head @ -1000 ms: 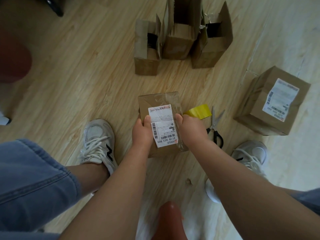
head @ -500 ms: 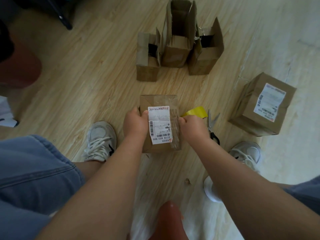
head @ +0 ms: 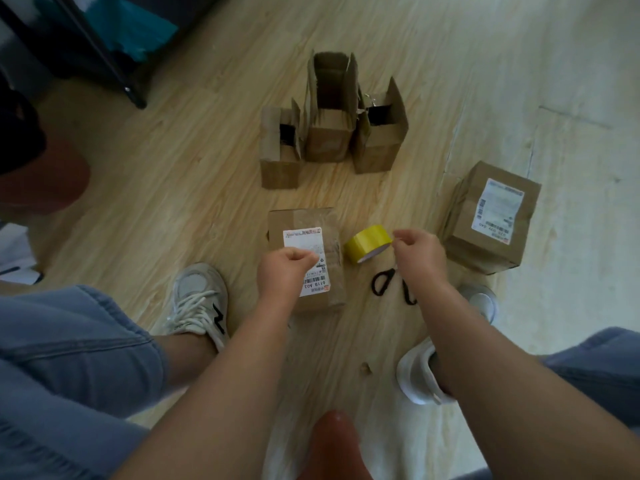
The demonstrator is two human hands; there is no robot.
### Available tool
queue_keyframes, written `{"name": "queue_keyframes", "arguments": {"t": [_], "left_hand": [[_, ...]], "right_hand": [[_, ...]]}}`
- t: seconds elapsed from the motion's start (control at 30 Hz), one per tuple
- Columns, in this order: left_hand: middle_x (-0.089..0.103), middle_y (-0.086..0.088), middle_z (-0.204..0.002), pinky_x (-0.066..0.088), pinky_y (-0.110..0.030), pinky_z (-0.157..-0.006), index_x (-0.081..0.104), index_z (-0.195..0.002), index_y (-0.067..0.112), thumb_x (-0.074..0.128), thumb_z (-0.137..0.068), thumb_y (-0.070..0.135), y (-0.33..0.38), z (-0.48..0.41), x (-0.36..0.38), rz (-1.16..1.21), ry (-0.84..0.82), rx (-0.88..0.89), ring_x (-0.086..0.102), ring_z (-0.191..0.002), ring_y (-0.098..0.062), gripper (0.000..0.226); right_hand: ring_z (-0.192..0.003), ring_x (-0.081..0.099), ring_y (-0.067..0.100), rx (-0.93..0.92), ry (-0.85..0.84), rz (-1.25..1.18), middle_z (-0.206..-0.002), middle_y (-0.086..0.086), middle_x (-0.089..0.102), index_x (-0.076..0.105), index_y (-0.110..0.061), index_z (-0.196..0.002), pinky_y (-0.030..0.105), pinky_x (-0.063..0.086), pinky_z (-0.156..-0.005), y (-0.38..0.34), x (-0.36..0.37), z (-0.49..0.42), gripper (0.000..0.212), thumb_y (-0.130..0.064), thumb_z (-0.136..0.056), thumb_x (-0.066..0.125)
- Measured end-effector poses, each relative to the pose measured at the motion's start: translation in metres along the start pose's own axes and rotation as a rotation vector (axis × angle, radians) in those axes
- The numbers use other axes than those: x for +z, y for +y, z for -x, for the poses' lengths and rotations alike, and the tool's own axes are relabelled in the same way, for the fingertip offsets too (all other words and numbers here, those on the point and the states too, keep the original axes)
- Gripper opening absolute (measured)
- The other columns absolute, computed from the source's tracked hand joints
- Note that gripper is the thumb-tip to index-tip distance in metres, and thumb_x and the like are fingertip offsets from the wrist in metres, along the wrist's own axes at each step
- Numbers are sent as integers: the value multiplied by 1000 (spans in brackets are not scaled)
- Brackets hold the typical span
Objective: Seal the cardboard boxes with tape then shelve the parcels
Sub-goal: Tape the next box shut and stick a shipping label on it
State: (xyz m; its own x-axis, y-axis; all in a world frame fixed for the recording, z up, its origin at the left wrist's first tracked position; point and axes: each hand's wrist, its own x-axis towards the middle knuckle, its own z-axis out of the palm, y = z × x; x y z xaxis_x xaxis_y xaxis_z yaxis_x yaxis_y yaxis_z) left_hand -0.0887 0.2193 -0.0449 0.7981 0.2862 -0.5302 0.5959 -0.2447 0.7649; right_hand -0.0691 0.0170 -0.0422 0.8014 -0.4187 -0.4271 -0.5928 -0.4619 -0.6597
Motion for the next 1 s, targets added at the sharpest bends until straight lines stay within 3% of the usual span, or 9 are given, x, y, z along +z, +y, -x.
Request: {"name": "queue_keyframes", "arguments": {"t": [0.17, 0.3, 0.43, 0.57, 0.73, 0.9, 1.0], "left_hand": [[70, -1, -78, 46, -22, -57, 66, -70, 15, 70, -90, 27, 3, 5, 19, -140, -83, 91, 63, -68, -8, 23], [59, 5, -65, 54, -36, -70, 60, -67, 21, 62, -95, 29, 2, 0, 35, -253, -141, 128, 59, -66, -13, 29], [63, 6, -75, 53, -36, -74, 61, -75, 26, 56, -97, 21, -5, -6, 44, -326, -160, 166, 62, -76, -19, 23], [67, 5, -88, 51, -32, -75, 67, -87, 25, 55, -96, 20, -9, -10, 46, -366, -154, 166, 62, -84, -16, 16], [67, 2, -96, 54, -35, -80, 69, -89, 27, 56, -94, 17, -1, -12, 44, -302, -140, 150, 62, -88, -13, 18], [66, 2, -104, 45, -16, -57, 67, -101, 23, 59, -93, 13, 19, -5, 37, -216, -162, 141, 59, -81, -8, 15], [63, 2, -112, 43, -19, -68, 64, -120, 26, 69, -89, 16, 37, 2, 28, -173, -195, 163, 59, -90, -10, 33]], "right_hand": [[-121, 57, 24, 38, 24, 154, -135, 8, 61, 55, -15, -141, 29, 41, -84, 21, -20, -19, 44, -7, -99, 47], [-128, 52, 27, -102, -138, 408, -150, 8, 46, 40, -27, -152, 37, 47, -93, 19, -17, -41, 63, -8, -95, 58], [-135, 42, 27, -241, -313, 624, -154, 4, 36, 27, -39, -155, 37, 48, -90, 8, -9, -61, 80, -8, -92, 65], [-136, 40, 25, -311, -395, 715, -154, -2, 33, 26, -44, -153, 38, 54, -84, 5, 6, -74, 85, -3, -89, 63], [-128, 44, 24, -323, -386, 665, -142, -2, 43, 48, -40, -139, 41, 49, -90, 10, 15, -79, 57, -22, -90, 69], [-109, 52, 24, -257, -352, 418, -124, 1, 47, 53, -29, -135, 32, 44, -73, 1, 0, -65, 56, -26, -85, 78], [-113, 55, 23, -191, -366, 238, -127, 3, 52, 52, -27, -141, 34, 50, -84, -13, -18, -46, 63, -24, -84, 78]]}}
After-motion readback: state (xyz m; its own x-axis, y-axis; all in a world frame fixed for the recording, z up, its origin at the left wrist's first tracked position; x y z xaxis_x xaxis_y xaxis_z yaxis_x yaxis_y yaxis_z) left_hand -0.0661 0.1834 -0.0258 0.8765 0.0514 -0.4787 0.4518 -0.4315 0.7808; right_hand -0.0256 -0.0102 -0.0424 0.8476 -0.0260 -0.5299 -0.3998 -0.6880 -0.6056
